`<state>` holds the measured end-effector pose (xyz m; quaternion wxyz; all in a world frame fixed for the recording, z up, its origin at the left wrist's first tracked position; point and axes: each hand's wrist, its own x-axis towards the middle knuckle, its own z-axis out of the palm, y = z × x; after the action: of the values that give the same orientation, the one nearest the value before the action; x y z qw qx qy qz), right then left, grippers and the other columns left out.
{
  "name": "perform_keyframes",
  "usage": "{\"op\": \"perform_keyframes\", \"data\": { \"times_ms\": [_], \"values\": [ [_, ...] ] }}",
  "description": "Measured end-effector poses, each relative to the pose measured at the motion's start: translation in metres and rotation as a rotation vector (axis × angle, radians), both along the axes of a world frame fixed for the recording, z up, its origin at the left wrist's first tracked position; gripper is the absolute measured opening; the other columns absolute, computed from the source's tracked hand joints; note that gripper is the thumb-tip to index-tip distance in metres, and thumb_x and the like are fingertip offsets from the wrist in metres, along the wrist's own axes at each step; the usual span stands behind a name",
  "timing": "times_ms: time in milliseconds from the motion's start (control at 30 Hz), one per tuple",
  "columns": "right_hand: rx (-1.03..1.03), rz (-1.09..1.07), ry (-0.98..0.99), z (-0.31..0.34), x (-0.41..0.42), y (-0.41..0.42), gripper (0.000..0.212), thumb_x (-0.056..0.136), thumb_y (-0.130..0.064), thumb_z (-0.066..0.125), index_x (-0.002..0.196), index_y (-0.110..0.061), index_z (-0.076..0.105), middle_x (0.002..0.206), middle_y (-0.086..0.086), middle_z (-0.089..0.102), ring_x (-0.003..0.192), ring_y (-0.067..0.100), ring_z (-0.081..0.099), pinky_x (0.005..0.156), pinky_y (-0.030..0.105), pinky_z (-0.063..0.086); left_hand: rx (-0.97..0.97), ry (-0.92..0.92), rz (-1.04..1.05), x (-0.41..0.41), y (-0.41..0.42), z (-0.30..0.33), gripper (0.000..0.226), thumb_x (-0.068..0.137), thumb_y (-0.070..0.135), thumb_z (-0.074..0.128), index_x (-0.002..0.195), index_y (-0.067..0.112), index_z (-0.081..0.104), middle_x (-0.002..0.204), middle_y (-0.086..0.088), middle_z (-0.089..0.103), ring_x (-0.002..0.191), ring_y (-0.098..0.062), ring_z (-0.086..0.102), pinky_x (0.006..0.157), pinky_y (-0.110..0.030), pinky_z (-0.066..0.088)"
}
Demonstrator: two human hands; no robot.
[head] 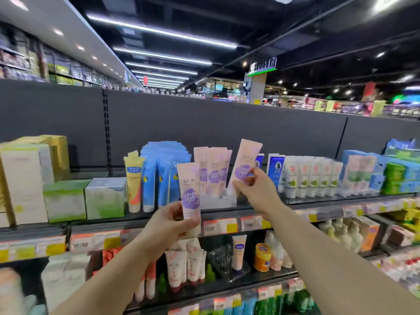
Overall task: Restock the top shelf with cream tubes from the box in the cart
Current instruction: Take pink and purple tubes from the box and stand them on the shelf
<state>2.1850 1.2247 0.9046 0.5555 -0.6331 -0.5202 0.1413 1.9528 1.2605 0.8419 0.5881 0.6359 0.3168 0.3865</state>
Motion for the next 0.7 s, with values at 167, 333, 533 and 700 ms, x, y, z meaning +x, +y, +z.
{"op": "perform_keyframes", "data": {
  "times_ms": [167,333,533,700],
  "values": [
    [-0.048,0.06,-0.003,-0.006,0.008,0.041,0.028,0.088,-0.013,0.068,0.111,-0.023,0.055,0.093,-0.012,0.064,0.083,0.005,0.062,0.069,0.017,0.051,0.05,0.025,0.052,0.016,0.015,-0.001,0.032,0.079,0.013,0.077,0.109,0.018,0.067,0.1,-0.004,0.075,0.097,-0.022,0.071,0.087,-0.037,0.055],
    [-0.067,0.071,-0.065,-0.018,0.02,0.064,0.038,0.087,-0.015,0.069,0.122,-0.011,0.054,0.098,-0.004,0.06,0.081,0.008,0.057,0.062,0.011,0.043,0.084,0.053,0.102,0.023,0.018,-0.003,0.044,0.072,0.026,0.08,0.113,0.021,0.064,0.102,0.0,0.074,0.096,-0.017,0.071,0.091,-0.04,0.054],
    [-0.225,0.21,-0.072,-0.026,0.028,0.075,0.021,0.091,-0.02,0.065,0.108,-0.024,0.053,0.087,-0.017,0.057,0.078,0.0,0.055,0.056,0.008,0.038,0.065,0.033,0.168,0.039,0.014,-0.007,0.045,0.069,0.027,0.078,0.111,0.019,0.065,0.101,-0.003,0.074,0.096,-0.02,0.07,0.085,-0.037,0.054],
    [-0.183,0.286,-0.046,-0.03,0.031,0.073,0.026,0.093,-0.019,0.062,0.119,-0.016,0.056,0.087,-0.018,0.057,0.079,-0.003,0.053,0.057,0.004,0.042,0.011,0.032,0.249,0.049,0.011,-0.014,0.042,0.071,0.025,0.08,0.111,0.023,0.066,0.101,-0.003,0.074,0.095,-0.023,0.069,0.08,-0.038,0.053]
  ]
}}
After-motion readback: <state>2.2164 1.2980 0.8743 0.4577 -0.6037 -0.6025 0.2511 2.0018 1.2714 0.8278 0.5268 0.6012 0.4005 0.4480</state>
